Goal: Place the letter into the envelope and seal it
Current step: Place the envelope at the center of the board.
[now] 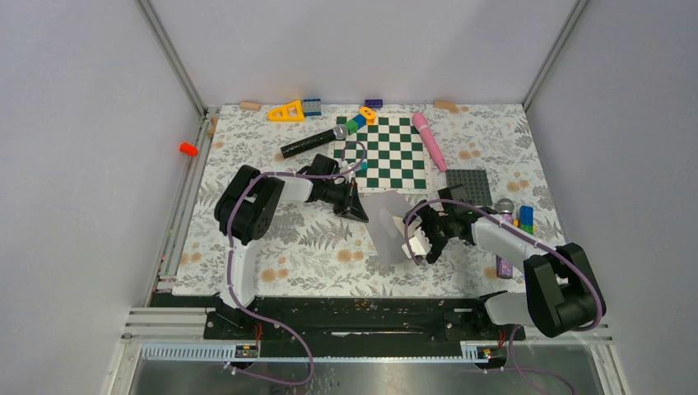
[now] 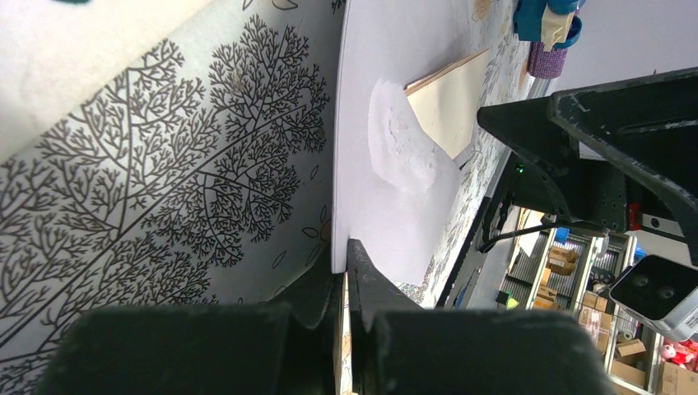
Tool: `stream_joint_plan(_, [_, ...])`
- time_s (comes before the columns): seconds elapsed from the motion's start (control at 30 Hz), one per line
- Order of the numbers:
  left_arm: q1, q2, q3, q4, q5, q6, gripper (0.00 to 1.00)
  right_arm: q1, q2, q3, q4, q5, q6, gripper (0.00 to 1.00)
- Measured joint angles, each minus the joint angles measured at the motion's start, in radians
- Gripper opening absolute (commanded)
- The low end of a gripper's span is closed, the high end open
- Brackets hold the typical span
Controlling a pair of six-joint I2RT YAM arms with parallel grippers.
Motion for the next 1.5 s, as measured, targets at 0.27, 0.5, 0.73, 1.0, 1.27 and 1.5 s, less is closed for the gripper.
stream_joint_plan(0.27, [0.0, 0.0, 0.001, -0.003, 0.0, 0.005, 0.0, 0.001, 0.014, -0.001, -0.017, -0.025, -0.036, 1.0])
stream_joint_plan(0.5, [0.0, 0.0, 0.002, -0.003, 0.0, 0.006, 0.0, 0.017, 0.034, -0.026, 0.074, -0.024, -0.036, 1.0])
stream_joint_plan(0.73, [0.0, 0.0, 0.002, -0.003, 0.0, 0.006, 0.0, 0.037, 0.045, -0.032, 0.119, -0.024, -0.035, 1.0])
stream_joint_plan(1.0, [0.0, 0.0, 0.002, -0.003, 0.0, 0.006, 0.0, 0.068, 0.053, -0.032, 0.144, -0.023, -0.022, 1.0])
stream_joint_plan(1.27, [0.0, 0.0, 0.002, -0.003, 0.0, 0.006, 0.0, 0.098, 0.078, -0.035, 0.219, -0.017, 0.032, 1.0])
stream_joint_plan(1.5, [0.0, 0.0, 0.002, -0.003, 0.0, 0.006, 0.0, 0.115, 0.081, -0.029, 0.234, -0.003, 0.116, 0.9])
